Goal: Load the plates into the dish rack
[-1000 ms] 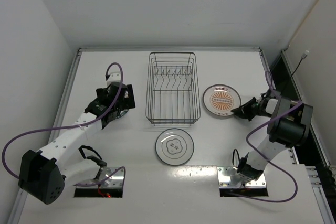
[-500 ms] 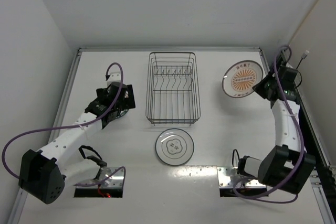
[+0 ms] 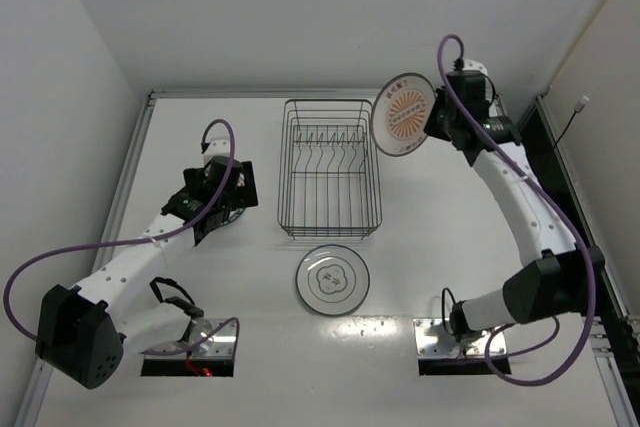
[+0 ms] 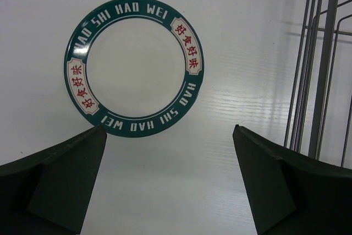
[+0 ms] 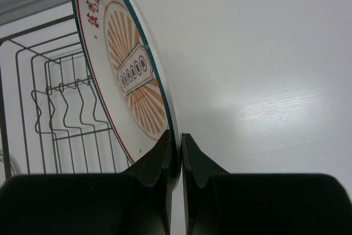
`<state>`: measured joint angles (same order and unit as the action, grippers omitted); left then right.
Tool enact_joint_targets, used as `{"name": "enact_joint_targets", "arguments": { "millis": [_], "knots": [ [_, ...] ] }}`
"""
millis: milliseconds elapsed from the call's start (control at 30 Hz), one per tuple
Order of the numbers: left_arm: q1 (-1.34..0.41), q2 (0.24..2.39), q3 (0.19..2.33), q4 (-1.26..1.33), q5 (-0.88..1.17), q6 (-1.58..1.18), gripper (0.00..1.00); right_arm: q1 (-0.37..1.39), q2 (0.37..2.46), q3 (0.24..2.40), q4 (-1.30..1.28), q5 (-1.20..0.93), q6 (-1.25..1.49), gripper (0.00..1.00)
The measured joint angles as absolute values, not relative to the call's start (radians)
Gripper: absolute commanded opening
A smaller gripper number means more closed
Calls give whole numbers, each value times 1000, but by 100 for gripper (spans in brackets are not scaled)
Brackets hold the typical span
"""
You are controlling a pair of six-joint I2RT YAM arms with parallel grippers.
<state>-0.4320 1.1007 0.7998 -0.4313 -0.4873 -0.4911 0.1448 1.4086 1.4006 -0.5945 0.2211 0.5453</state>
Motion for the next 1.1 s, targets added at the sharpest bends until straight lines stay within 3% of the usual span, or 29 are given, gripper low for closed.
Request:
{"name": "enact_joint_targets", "arguments": {
  "millis": [367, 800, 1100],
  "knots": [
    [-432, 1105, 799, -431, -487, -491, 100, 339, 1674, 1508, -622, 416, 558, 0],
    [-432, 1105, 800, -431, -488, -491, 100, 543, 1910, 1846, -796, 764, 553, 0],
    [-432, 1105, 799, -431, -488, -491, 100, 629, 1964, 1902, -918, 910, 654, 0]
  ]
}}
